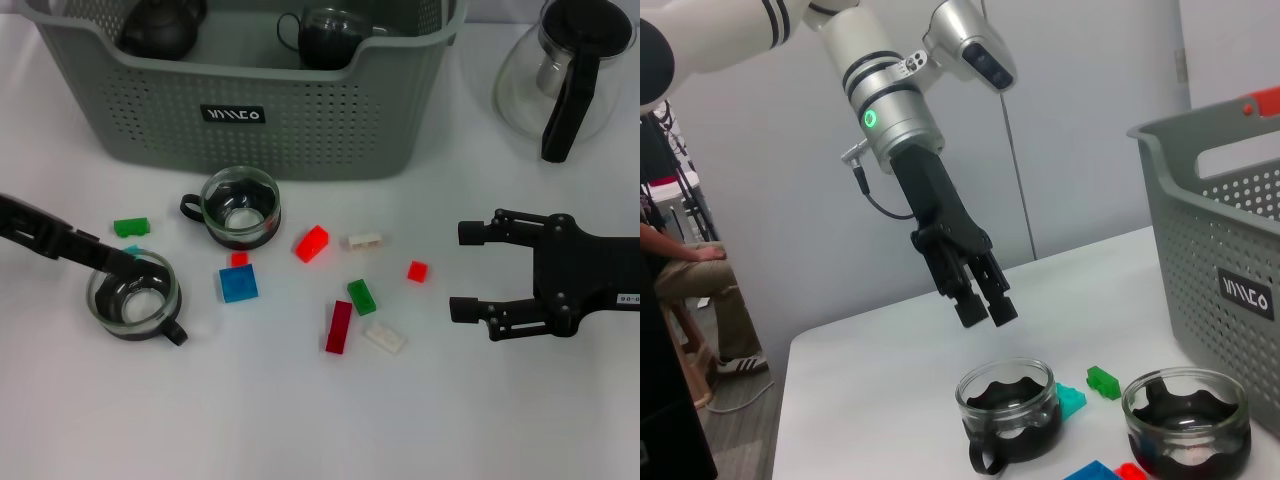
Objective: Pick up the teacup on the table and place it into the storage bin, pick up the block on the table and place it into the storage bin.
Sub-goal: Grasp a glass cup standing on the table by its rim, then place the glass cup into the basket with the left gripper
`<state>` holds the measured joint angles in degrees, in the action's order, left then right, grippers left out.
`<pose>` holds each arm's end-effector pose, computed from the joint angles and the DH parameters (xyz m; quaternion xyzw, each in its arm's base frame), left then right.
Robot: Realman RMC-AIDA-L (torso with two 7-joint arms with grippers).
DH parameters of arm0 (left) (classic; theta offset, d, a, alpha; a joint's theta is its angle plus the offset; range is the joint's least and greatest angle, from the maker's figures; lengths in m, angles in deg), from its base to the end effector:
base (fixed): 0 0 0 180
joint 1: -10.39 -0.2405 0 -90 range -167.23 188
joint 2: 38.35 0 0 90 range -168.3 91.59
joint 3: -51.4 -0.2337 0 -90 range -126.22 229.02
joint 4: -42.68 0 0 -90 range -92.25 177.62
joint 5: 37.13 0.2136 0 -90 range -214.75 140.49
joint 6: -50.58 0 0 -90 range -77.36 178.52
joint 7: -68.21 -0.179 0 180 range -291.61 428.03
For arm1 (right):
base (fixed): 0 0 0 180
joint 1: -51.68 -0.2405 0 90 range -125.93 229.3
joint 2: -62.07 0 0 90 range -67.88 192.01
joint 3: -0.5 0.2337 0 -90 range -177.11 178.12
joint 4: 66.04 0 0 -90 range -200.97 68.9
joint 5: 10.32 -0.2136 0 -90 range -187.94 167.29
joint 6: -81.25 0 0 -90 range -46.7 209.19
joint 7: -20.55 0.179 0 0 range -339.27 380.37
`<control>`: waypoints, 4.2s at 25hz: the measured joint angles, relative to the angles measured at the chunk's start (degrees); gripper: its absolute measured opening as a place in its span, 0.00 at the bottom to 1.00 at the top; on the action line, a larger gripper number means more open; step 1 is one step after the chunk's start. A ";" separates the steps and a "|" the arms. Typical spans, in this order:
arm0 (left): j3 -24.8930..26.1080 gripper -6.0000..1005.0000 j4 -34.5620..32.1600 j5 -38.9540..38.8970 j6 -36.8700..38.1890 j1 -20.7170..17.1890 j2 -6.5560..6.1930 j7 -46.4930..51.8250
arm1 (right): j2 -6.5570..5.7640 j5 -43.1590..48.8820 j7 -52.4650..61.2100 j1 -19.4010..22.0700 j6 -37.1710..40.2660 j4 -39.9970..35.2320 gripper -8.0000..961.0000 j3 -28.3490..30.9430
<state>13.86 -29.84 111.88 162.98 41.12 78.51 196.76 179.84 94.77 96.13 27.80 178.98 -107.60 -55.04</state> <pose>-0.2615 0.3021 0.0757 -0.8670 -0.4852 0.0521 0.1011 0.2208 0.2859 -0.0280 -0.9571 0.1416 0.2510 0.0300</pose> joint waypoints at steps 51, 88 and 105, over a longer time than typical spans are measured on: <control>-13.55 0.05 3.44 13.70 -15.41 1.34 2.60 8.17 | -0.18 -0.11 -0.02 -1.04 -1.23 2.11 0.99 0.70; -4.82 0.13 24.16 -19.01 -38.46 21.20 -9.21 10.08 | 0.11 0.35 0.03 -2.20 -1.72 2.16 0.99 0.70; -17.26 0.17 33.21 8.11 -60.65 25.69 -1.05 13.19 | 0.35 0.38 0.96 -2.48 -1.96 2.20 0.99 0.70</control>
<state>-3.39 3.37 119.98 102.32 66.81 77.45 209.95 180.19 95.15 97.10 25.32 177.02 -105.41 -54.34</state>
